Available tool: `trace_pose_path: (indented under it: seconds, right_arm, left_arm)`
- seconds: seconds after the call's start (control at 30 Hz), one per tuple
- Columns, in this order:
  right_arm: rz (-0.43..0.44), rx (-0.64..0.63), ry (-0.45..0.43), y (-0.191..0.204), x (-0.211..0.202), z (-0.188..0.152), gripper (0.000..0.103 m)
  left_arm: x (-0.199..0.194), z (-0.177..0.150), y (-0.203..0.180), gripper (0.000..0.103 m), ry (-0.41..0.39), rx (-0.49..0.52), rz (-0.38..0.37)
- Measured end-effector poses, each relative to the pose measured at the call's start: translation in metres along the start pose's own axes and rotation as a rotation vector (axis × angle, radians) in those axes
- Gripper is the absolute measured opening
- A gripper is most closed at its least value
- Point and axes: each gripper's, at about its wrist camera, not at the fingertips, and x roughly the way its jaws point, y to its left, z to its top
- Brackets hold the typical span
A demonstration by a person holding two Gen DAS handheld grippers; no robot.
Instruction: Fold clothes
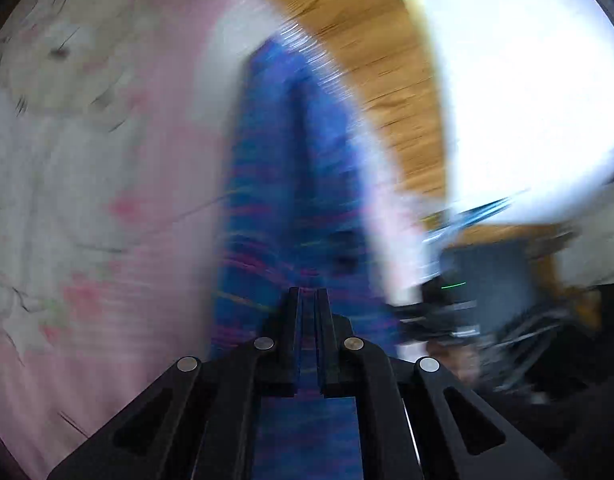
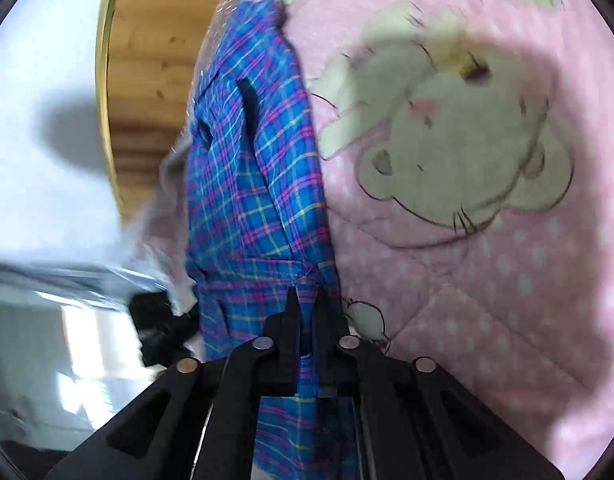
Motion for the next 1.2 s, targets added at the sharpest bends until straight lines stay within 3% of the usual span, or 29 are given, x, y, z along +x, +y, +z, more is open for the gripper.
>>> trace_pose_path:
  seconds: [0.07, 0.1, 0.23, 0.33, 0.4, 0.5, 0.53, 0.57, 0.6, 0.73, 0.93, 1.07, 1.1, 1.13, 1.17, 1.2]
  right_arm:
    - [-0.114, -0.063, -0.059, 0.021, -0.019, -0.005, 0.063]
    - [-0.168, -0.091, -0.09, 0.03, -0.03, -0.008, 0.069]
    - [-0.244, -0.115, -0.206, 0.057, -0.082, -0.052, 0.069]
    - [-0.248, -0.12, -0.205, 0.063, -0.096, -0.11, 0.079]
    - [-0.285, -0.149, -0.181, 0.064, -0.085, -0.146, 0.08]
    - [-0.378, -0.246, -0.194, 0.069, -0.06, -0.175, 0.08]
    - [-0.403, -0.292, -0.211, 0.073, -0.051, -0.183, 0.076]
    - [-0.405, -0.321, -0.217, 0.077, -0.044, -0.186, 0.064]
    - [-0.408, -0.35, -0.223, 0.08, -0.037, -0.188, 0.06]
    - [-0.436, -0.407, -0.247, 0.091, -0.017, -0.19, 0.058]
    - [-0.308, -0.234, -0.324, 0.059, -0.047, -0.194, 0.058]
    - [-0.329, -0.237, -0.346, 0.051, -0.043, -0.197, 0.058]
    - [-0.333, -0.252, -0.323, 0.05, -0.035, -0.196, 0.055]
    - [-0.339, -0.266, -0.314, 0.052, -0.03, -0.195, 0.031]
    - [-0.338, -0.282, -0.314, 0.055, -0.027, -0.195, 0.018]
    - [-0.307, -0.285, -0.314, 0.058, -0.028, -0.193, 0.013]
  left_arm:
    - [0.004, 0.002, -0.011, 0.005, 0.027, 0.056, 0.066]
    - [0.004, 0.003, -0.02, 0.007, 0.035, 0.084, 0.089]
    - [-0.011, -0.002, -0.055, 0.017, 0.021, 0.193, 0.151]
    - [-0.03, -0.012, -0.074, 0.034, -0.012, 0.252, 0.206]
    - [-0.043, -0.022, -0.078, 0.036, -0.033, 0.252, 0.204]
    - [-0.054, -0.044, -0.065, 0.038, -0.042, 0.179, 0.182]
    - [-0.055, -0.05, -0.059, 0.038, -0.038, 0.154, 0.178]
    - [-0.054, -0.055, -0.053, 0.038, -0.033, 0.132, 0.176]
    - [-0.052, -0.061, -0.047, 0.038, -0.026, 0.108, 0.172]
    - [-0.045, -0.08, -0.032, 0.038, -0.011, 0.05, 0.147]
    - [-0.047, -0.091, -0.03, 0.038, -0.017, 0.031, 0.121]
    - [-0.052, -0.1, -0.033, 0.038, -0.013, 0.057, 0.138]
    - [-0.052, -0.102, -0.031, 0.038, -0.011, 0.056, 0.141]
    - [-0.051, -0.104, -0.03, 0.038, -0.011, 0.053, 0.142]
    - [-0.049, -0.106, -0.029, 0.038, -0.013, 0.05, 0.142]
    - [-0.049, -0.106, -0.028, 0.038, -0.015, 0.048, 0.14]
